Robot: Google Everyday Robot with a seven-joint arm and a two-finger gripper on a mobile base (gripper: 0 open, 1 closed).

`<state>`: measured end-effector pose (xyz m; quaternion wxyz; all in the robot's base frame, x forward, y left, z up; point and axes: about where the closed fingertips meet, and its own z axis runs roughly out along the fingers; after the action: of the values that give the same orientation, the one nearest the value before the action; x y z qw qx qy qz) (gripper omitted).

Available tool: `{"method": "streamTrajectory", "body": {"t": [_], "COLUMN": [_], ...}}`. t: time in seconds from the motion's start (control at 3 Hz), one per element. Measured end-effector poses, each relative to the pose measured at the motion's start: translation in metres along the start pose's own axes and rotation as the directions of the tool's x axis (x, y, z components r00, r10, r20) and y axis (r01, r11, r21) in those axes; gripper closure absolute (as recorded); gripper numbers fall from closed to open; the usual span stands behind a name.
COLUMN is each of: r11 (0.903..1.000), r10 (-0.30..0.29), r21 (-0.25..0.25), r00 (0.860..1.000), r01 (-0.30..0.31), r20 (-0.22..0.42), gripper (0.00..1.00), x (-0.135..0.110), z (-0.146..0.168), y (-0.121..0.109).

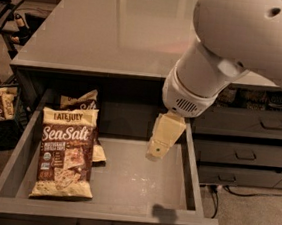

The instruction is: Pick brown chip bag from top drawer and place on counter

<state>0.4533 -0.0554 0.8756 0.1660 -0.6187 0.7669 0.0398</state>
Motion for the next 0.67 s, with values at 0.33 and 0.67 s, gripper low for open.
{"method": "streamTrajectory", "body": {"t": [0.33, 0.67], "r11": [0.9998, 0.9993], "r10": [-0.009, -0.023], "r21": [-0.015, -0.027], "r00": [0.999, 0.991], "r01": [0.009, 0.027], "r20": [0.050, 0.132], "gripper": [0.00, 0.00], "x": [-0.013, -0.055], "z": [0.009, 0.028], "y": [0.009, 0.018]}}
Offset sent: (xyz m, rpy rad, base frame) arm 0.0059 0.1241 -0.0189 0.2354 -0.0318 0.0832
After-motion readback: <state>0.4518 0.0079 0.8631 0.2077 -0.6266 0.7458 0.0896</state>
